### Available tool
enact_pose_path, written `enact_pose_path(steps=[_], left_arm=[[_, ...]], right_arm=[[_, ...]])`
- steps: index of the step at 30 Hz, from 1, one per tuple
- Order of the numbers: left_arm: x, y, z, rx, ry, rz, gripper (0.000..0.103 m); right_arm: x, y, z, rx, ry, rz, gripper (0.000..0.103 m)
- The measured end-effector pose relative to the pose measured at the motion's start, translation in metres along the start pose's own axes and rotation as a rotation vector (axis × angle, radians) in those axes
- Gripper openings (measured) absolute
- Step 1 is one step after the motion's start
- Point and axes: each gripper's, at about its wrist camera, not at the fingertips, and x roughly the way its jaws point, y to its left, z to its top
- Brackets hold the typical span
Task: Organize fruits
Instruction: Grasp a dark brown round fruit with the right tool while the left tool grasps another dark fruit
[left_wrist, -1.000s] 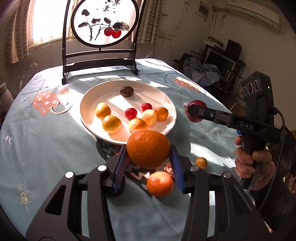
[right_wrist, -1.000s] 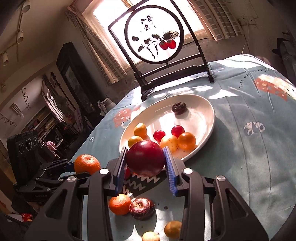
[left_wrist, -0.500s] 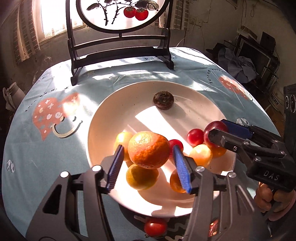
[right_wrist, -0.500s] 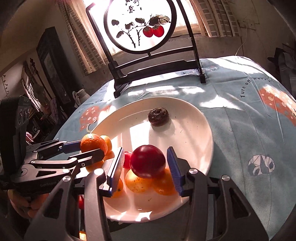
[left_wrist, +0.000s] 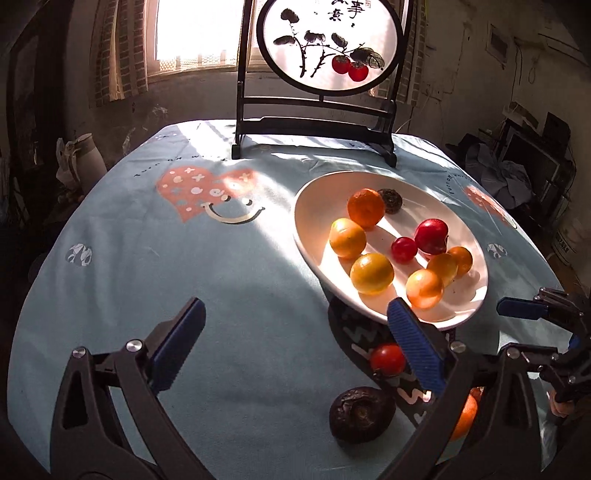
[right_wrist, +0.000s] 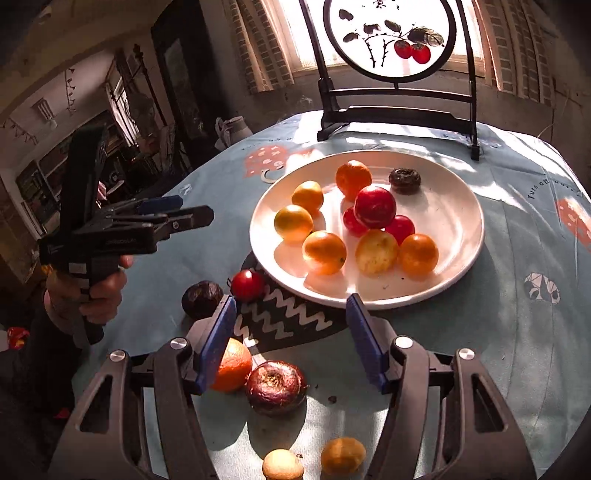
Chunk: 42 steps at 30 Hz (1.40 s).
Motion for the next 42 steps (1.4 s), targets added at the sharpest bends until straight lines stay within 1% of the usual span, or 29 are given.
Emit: enact_pose_path(steps=[2, 4, 6, 9, 14, 17, 20, 23, 26, 27, 30, 32, 34, 37, 40, 42], left_arm=[[-0.004, 0.009, -0.006, -0.026, -0.005, 0.010, 0.100], [-0.009, 0.014, -0.011, -0.022, -0.020, 0.047, 0.100], [-0.011, 0.019, -0.015, -0.028, -0.027, 0.066, 0.100], [-0.010, 0.025, -0.019, -0.053, -0.005, 0.055, 0.100], [-0.012, 0.027, -0.020, -0.057, -0.007, 0.047, 0.100], [-0.011, 0.023, -0.022, -0.043, -0.005, 0.053, 0.100], [-0.011, 0.019, -0.024, -0.019, -0.006, 0.060, 0.100], [-0.011, 0.016, -0.025, 0.003, -0.007, 0.063, 0.100], [-0.011, 0.013, -0.025, 0.018, -0.003, 0.060, 0.100], [-0.011, 0.012, -0.025, 0.022, -0.003, 0.062, 0.100], [-0.011, 0.012, -0.026, 0.028, -0.003, 0.070, 0.100], [-0.010, 0.012, -0.026, 0.029, 0.003, 0.072, 0.100], [-0.009, 0.011, -0.027, 0.034, 0.013, 0.067, 0.100], [-0.009, 0.005, -0.032, 0.068, 0.027, 0.016, 0.100], [-0.007, -0.011, -0.039, 0.146, 0.043, -0.023, 0.100], [-0.004, -0.024, -0.046, 0.215, 0.074, -0.056, 0.100]], right_arm=[[0.003, 0.014, -0.011, -0.095, 0.053, -0.033, 0.063], [0.000, 0.021, -0.019, -0.139, 0.064, -0.027, 0.063], [-0.004, 0.022, -0.023, -0.143, 0.069, 0.011, 0.063], [-0.003, 0.024, -0.029, -0.162, 0.096, 0.011, 0.063], [0.010, 0.023, -0.032, -0.180, 0.155, -0.024, 0.063], [0.020, 0.018, -0.034, -0.161, 0.191, -0.048, 0.063], [0.027, 0.015, -0.036, -0.147, 0.207, -0.061, 0.063], [0.030, 0.021, -0.037, -0.165, 0.194, -0.080, 0.062], [0.032, 0.026, -0.038, -0.186, 0.182, -0.090, 0.056], [0.032, 0.028, -0.038, -0.192, 0.181, -0.089, 0.052], [0.032, 0.028, -0.038, -0.189, 0.179, -0.071, 0.045], [0.031, 0.028, -0.038, -0.184, 0.176, -0.068, 0.044], [0.027, 0.023, -0.036, -0.151, 0.163, -0.056, 0.044], [0.013, 0.007, -0.028, -0.046, 0.091, -0.025, 0.044], [-0.003, -0.011, -0.023, 0.059, 0.016, 0.000, 0.044], [-0.009, -0.017, -0.022, 0.098, -0.015, -0.003, 0.044]])
